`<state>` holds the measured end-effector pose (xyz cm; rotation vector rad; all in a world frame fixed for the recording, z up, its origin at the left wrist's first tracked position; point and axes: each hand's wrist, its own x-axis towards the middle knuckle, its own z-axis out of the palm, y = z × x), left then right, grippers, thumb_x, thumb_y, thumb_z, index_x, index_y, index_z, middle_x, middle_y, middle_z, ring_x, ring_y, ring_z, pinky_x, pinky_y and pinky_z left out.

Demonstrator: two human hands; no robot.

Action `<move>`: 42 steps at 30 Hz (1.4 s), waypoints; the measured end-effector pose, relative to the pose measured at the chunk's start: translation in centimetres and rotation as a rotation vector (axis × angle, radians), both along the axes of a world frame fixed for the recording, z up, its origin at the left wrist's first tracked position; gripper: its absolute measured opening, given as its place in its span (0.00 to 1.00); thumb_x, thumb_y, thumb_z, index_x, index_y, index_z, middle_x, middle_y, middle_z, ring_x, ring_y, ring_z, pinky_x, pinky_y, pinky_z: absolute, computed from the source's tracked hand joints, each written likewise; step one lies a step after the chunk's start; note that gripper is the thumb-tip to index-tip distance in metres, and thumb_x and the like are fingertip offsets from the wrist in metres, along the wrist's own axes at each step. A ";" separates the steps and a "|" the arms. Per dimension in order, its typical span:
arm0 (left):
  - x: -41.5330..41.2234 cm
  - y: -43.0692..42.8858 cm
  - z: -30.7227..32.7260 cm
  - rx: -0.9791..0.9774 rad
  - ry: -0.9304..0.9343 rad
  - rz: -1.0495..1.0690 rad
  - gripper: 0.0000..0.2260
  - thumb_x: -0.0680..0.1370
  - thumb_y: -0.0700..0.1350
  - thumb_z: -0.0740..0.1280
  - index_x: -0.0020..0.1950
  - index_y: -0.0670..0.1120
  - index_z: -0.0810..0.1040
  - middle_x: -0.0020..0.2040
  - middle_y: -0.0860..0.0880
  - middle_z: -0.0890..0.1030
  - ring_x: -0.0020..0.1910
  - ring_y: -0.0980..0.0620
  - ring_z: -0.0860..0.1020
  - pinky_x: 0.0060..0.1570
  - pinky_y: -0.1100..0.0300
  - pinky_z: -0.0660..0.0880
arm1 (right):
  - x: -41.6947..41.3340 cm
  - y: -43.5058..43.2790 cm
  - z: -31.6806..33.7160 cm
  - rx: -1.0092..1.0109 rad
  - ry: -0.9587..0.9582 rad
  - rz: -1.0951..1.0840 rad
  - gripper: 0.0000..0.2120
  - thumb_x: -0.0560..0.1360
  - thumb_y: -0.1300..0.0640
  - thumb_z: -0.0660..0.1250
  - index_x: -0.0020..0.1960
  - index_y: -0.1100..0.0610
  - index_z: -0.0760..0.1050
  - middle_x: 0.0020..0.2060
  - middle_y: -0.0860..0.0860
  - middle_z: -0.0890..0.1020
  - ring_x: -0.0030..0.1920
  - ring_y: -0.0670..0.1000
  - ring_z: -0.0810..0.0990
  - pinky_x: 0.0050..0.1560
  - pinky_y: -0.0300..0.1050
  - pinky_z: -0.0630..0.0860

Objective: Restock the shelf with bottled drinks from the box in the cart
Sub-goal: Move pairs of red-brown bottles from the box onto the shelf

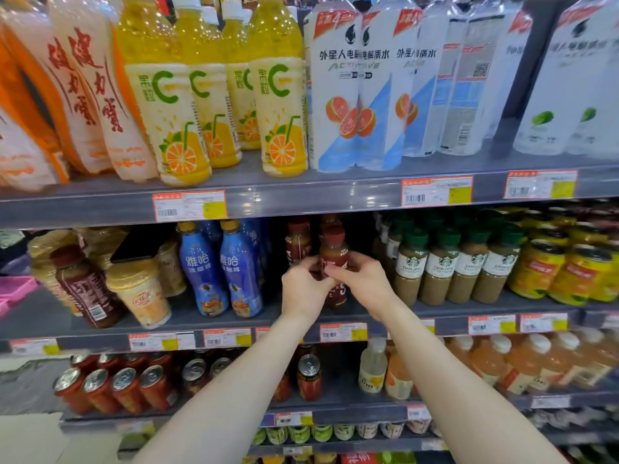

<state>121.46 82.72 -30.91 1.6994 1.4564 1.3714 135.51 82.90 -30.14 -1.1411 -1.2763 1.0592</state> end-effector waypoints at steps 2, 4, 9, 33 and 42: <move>0.5 0.1 -0.5 0.005 -0.052 0.038 0.13 0.72 0.44 0.79 0.56 0.50 0.84 0.46 0.58 0.85 0.47 0.65 0.82 0.50 0.68 0.77 | 0.0 1.0 -0.5 -0.004 -0.009 -0.031 0.13 0.73 0.60 0.78 0.56 0.57 0.84 0.47 0.51 0.88 0.47 0.45 0.86 0.47 0.39 0.80; 0.8 0.4 -1.0 0.005 -0.073 0.056 0.13 0.73 0.43 0.79 0.57 0.51 0.83 0.46 0.59 0.84 0.48 0.64 0.83 0.50 0.68 0.78 | -0.1 2.0 -1.0 -0.012 -0.060 -0.083 0.14 0.71 0.55 0.79 0.56 0.54 0.84 0.47 0.48 0.88 0.49 0.46 0.87 0.50 0.43 0.82; 1.0 0.8 -2.1 0.009 -0.003 0.102 0.10 0.77 0.41 0.75 0.58 0.47 0.85 0.47 0.60 0.83 0.46 0.63 0.82 0.49 0.73 0.75 | -0.4 3.5 -1.7 -0.021 -0.170 -0.192 0.19 0.70 0.54 0.80 0.58 0.49 0.78 0.48 0.45 0.86 0.49 0.46 0.85 0.53 0.44 0.81; -0.3 0.1 -2.6 0.012 0.090 0.024 0.12 0.78 0.41 0.72 0.62 0.45 0.83 0.54 0.51 0.85 0.49 0.59 0.82 0.54 0.63 0.79 | -1.3 1.5 -1.8 -0.119 -0.325 -0.309 0.39 0.71 0.48 0.79 0.76 0.58 0.68 0.66 0.55 0.80 0.65 0.54 0.79 0.63 0.45 0.74; -0.4 -4.3 -3.6 0.074 0.408 -0.268 0.16 0.79 0.53 0.68 0.66 0.52 0.79 0.62 0.55 0.80 0.59 0.53 0.79 0.56 0.53 0.78 | 1.1 -8.0 -1.1 -0.173 -0.620 -0.512 0.21 0.79 0.56 0.66 0.72 0.56 0.76 0.66 0.53 0.81 0.66 0.53 0.79 0.66 0.43 0.71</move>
